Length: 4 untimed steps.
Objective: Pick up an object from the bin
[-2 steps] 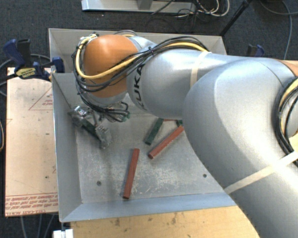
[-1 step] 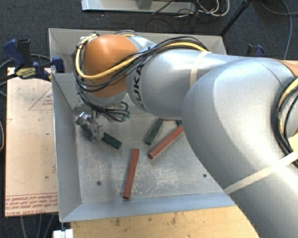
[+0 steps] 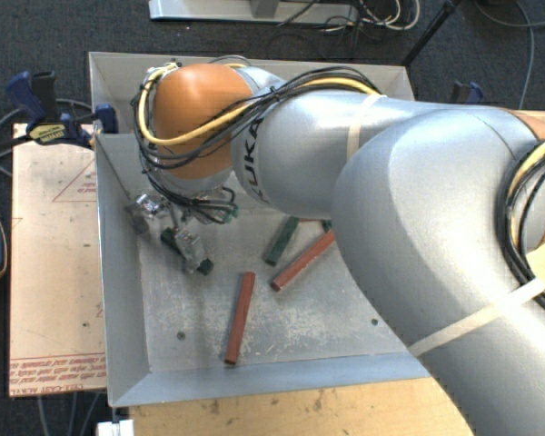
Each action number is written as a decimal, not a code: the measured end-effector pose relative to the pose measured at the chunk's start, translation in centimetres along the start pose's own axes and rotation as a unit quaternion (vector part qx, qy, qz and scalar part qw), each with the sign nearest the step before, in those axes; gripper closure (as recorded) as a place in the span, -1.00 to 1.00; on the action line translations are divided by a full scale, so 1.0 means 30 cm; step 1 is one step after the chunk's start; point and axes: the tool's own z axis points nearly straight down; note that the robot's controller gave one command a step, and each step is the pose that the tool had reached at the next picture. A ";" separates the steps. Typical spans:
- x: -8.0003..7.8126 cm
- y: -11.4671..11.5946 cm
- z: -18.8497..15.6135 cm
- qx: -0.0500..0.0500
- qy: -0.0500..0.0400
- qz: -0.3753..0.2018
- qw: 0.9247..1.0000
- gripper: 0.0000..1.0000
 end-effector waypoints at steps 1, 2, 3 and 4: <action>0.190 -0.195 0.000 0.001 0.002 0.008 1.000 -1.00; 0.182 -0.187 -0.001 0.000 0.000 0.007 1.000 1.00; 0.181 -0.186 0.000 0.000 0.000 0.006 1.000 -1.00; 0.107 0.102 0.001 -0.001 0.001 -0.056 0.998 -1.00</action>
Offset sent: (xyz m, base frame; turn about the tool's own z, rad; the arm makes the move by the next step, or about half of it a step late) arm -0.0008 -0.0784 -0.0009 0.0091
